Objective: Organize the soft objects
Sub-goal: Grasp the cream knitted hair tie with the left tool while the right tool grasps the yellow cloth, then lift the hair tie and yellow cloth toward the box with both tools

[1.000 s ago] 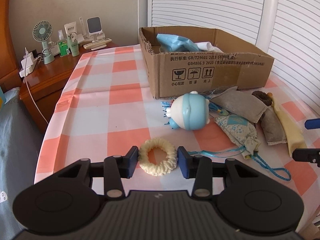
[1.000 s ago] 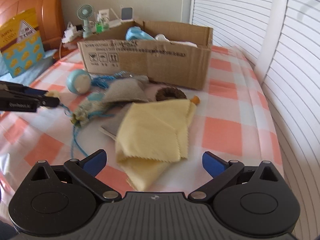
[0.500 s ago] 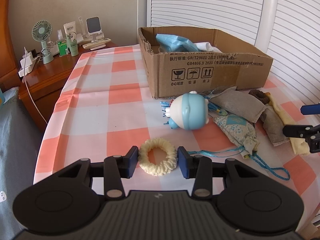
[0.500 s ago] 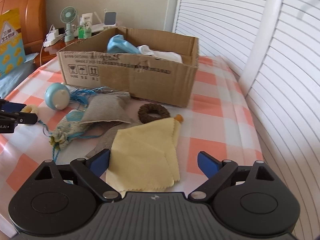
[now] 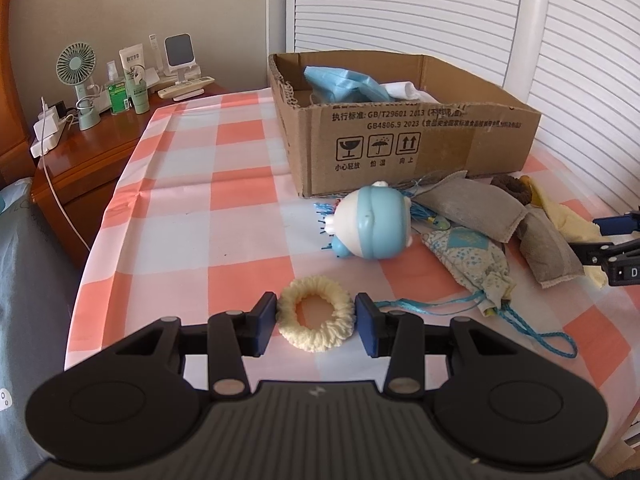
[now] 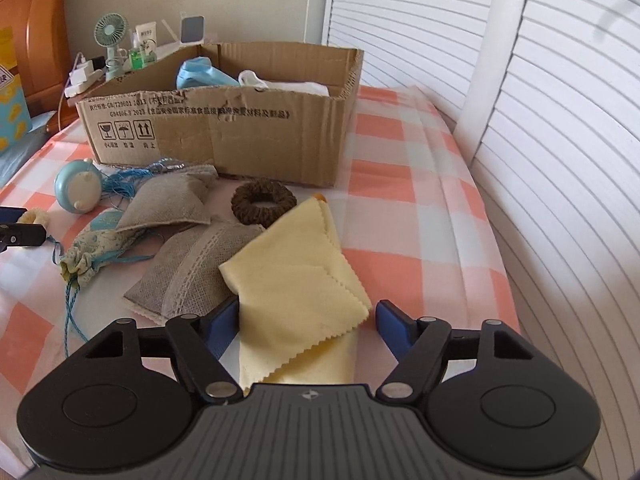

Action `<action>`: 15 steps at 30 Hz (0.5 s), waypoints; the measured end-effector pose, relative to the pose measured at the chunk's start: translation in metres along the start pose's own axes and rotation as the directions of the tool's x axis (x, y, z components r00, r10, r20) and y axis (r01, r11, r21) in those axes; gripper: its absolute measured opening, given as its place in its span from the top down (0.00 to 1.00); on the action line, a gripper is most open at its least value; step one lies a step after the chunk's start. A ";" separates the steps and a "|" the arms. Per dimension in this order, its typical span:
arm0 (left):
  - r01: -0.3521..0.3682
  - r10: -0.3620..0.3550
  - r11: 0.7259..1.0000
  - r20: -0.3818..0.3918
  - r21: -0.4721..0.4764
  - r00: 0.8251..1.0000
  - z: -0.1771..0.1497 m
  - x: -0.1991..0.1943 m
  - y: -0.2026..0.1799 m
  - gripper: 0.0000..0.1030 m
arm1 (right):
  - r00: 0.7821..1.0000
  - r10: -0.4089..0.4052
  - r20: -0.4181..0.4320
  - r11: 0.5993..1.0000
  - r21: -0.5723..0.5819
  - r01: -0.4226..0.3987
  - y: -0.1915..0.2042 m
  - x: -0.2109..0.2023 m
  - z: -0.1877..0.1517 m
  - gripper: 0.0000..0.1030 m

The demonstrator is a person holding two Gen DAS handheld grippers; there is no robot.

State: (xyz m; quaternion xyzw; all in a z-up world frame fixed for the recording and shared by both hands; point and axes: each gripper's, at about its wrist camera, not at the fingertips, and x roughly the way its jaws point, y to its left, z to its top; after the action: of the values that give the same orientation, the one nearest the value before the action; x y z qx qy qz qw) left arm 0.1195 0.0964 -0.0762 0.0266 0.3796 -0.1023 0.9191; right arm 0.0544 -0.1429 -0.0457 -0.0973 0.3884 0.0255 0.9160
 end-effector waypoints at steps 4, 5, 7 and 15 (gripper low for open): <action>0.010 -0.010 1.000 -0.009 0.019 1.000 0.002 0.000 0.000 0.60 | 1.000 0.012 0.014 1.000 -0.024 -0.012 0.001 0.001 0.005 0.57; 0.014 -0.013 1.000 -0.012 0.022 1.000 0.002 0.000 -0.001 0.62 | 1.000 0.014 0.012 0.999 -0.029 -0.014 0.002 0.001 0.006 0.62; 0.021 -0.021 0.999 -0.018 0.033 1.000 0.003 0.000 -0.001 0.63 | 1.000 0.013 0.011 0.999 -0.037 -0.012 0.002 0.000 0.008 0.76; 0.059 -0.056 0.995 -0.041 0.079 0.998 0.006 -0.006 -0.004 0.66 | 0.999 0.026 0.018 0.997 -0.070 -0.025 0.001 -0.011 0.008 0.87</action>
State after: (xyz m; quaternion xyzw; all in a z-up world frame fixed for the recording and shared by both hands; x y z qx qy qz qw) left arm 0.1184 0.0930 -0.0676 0.0544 0.3936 -0.1433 0.9064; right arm 0.0520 -0.1399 -0.0326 -0.1242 0.3798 0.0517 0.9153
